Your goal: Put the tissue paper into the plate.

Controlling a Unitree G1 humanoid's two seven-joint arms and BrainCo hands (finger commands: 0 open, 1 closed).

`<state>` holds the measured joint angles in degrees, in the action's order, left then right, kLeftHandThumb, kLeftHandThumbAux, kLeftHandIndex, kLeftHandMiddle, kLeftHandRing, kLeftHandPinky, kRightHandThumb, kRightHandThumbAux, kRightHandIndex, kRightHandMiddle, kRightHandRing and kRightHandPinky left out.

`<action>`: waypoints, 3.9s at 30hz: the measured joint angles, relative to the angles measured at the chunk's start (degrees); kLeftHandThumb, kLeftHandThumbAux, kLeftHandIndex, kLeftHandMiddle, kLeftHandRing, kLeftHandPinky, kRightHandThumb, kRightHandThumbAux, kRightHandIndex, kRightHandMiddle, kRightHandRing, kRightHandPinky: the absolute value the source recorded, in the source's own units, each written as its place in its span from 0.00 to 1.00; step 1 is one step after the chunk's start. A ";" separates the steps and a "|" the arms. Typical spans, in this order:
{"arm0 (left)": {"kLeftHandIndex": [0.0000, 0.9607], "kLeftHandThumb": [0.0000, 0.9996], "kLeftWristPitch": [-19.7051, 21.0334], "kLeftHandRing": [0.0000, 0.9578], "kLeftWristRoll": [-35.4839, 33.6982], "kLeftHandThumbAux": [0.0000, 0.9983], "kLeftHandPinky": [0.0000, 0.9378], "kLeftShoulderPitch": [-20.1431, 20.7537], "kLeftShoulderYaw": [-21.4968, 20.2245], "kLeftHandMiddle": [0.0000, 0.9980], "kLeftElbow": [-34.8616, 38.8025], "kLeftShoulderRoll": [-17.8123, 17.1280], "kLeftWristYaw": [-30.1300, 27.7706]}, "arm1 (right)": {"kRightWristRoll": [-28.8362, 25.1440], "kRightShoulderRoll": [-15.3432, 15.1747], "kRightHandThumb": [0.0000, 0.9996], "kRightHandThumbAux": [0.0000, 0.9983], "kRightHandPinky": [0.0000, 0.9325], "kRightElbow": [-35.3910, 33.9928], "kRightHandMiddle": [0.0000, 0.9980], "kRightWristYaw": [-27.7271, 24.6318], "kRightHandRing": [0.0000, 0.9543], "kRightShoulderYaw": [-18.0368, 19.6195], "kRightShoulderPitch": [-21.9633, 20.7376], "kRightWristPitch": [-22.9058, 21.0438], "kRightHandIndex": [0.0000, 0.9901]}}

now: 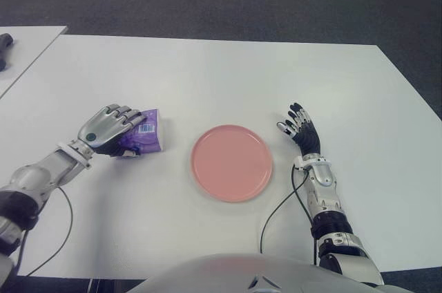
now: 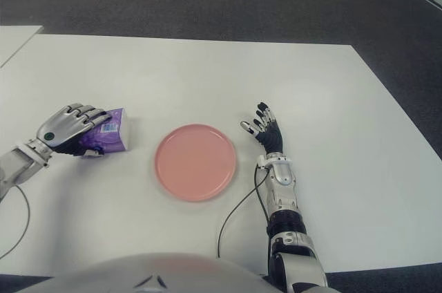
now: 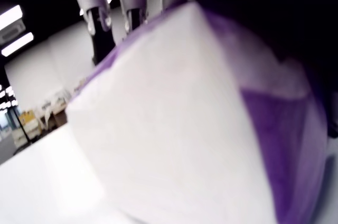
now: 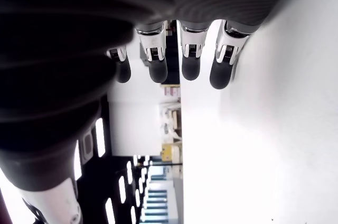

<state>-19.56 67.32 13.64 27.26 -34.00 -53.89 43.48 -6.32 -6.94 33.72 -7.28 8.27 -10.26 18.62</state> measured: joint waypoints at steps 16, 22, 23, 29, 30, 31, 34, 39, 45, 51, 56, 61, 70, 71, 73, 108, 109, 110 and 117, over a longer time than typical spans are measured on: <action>0.46 0.75 1.19 0.88 1.97 0.70 0.90 9.21 7.74 0.85 -15.52 5.91 17.19 | -0.68 0.58 0.06 0.77 0.05 -1.47 0.02 1.34 0.01 0.15 -0.06 -2.28 0.01; 0.46 0.75 1.19 0.88 1.93 0.69 0.90 10.97 9.76 0.85 -17.95 6.36 18.58 | -0.60 0.62 0.06 0.75 0.05 -2.06 0.02 1.31 0.01 -0.05 0.27 -2.51 0.01; 0.46 0.75 1.19 0.88 1.91 0.69 0.90 11.19 9.94 0.85 -18.18 6.37 18.68 | -0.55 0.61 0.06 0.75 0.05 -2.12 0.02 1.32 0.01 -0.08 0.32 -2.51 0.00; 0.46 0.75 1.10 0.89 1.54 0.69 0.91 12.48 11.14 0.86 -19.85 6.87 19.20 | 0.04 0.62 0.06 0.73 0.04 -2.87 0.01 1.56 0.00 -0.51 0.74 -2.89 0.00; 0.46 0.75 1.09 0.89 1.32 0.69 0.91 12.61 11.38 0.86 -20.07 6.98 19.31 | 0.14 0.62 0.06 0.73 0.04 -2.93 0.01 1.61 0.00 -0.55 0.76 -2.93 0.00; 0.46 0.75 1.06 0.89 1.26 0.69 0.91 12.68 11.47 0.86 -20.17 7.06 19.39 | 0.19 0.62 0.06 0.72 0.04 -2.98 0.01 1.67 0.00 -0.56 0.78 -2.96 0.00; 0.46 0.75 0.91 0.89 0.97 0.69 0.91 12.88 11.85 0.86 -20.51 7.20 19.62 | 0.33 0.62 0.06 0.73 0.04 -3.12 0.01 1.89 0.00 -0.62 0.83 -3.05 0.00; 0.46 0.75 0.67 0.89 0.59 0.69 0.91 13.61 12.08 0.86 -20.76 7.25 19.65 | 0.34 0.67 0.06 0.73 0.04 -3.11 0.02 2.12 0.01 -0.67 0.78 -3.05 0.01; 0.46 0.75 -0.28 0.89 -0.10 0.69 0.92 14.33 12.00 0.86 -20.94 7.27 19.51 | 0.36 0.74 0.07 0.73 0.04 -3.11 0.02 2.62 0.01 -0.67 0.43 -3.07 0.01; 0.46 0.75 -4.60 0.90 -2.94 0.70 0.93 15.00 9.52 0.87 -14.18 4.82 14.65 | 0.36 0.76 0.07 0.74 0.05 -2.79 0.03 2.85 0.01 -0.64 -0.03 -3.09 0.01; 0.46 0.75 -5.49 0.90 -6.04 0.70 0.92 14.98 5.05 0.87 -4.49 2.01 10.34 | 0.32 0.85 0.08 0.74 0.05 -2.13 0.03 2.83 0.02 -0.58 -0.74 -3.27 0.02; 0.46 0.75 -5.14 0.90 -8.47 0.70 0.91 14.45 -0.07 0.87 7.02 0.55 5.76 | 0.28 0.75 0.08 0.76 0.05 -1.45 0.04 2.77 0.03 -0.44 -1.45 -3.26 0.02; 0.46 0.75 -4.81 0.90 -13.27 0.70 0.89 11.55 -8.58 0.86 28.18 1.23 -4.97 | 0.17 0.78 0.09 0.76 0.05 0.40 0.03 2.74 0.02 -0.27 -2.66 -3.26 0.02; 0.46 0.75 -4.69 0.90 -13.38 0.70 0.89 11.25 -9.23 0.86 30.36 1.61 -5.94 | 0.17 0.77 0.09 0.76 0.05 0.59 0.03 2.74 0.02 -0.28 -2.82 -3.26 0.02; 0.46 0.75 -4.43 0.90 -13.45 0.70 0.90 10.52 -10.46 0.86 34.33 2.54 -8.00 | 0.18 0.76 0.09 0.75 0.05 0.94 0.03 2.74 0.02 -0.28 -3.19 -3.26 0.02; 0.46 0.75 -16.43 0.89 3.08 0.70 0.93 12.99 1.95 0.85 23.60 18.85 -9.77 | 0.94 0.51 0.00 0.73 0.03 0.95 0.01 2.14 0.00 -0.79 0.96 5.87 0.00; 0.46 0.75 -15.86 0.89 4.08 0.70 0.93 13.39 2.94 0.85 21.97 19.21 -9.37 | 0.58 0.80 0.00 0.72 0.02 -2.37 0.00 1.93 0.00 -0.96 2.73 5.67 0.00; 0.46 0.75 -15.56 0.89 4.86 0.70 0.93 13.66 3.56 0.85 20.81 19.47 -9.08 | 0.29 1.04 0.00 0.71 0.02 -4.82 0.00 1.72 0.00 -1.07 4.18 5.31 0.00; 0.46 0.75 -12.24 0.90 9.98 0.70 0.93 16.15 8.83 0.85 11.30 20.01 -5.42 | -1.10 2.56 0.00 0.67 0.02 -17.75 0.00 0.60 0.00 -1.77 14.54 2.04 0.00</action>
<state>-31.80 77.30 29.78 36.09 -22.71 -33.88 38.07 -7.42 -4.38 15.97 -6.68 6.50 4.28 20.66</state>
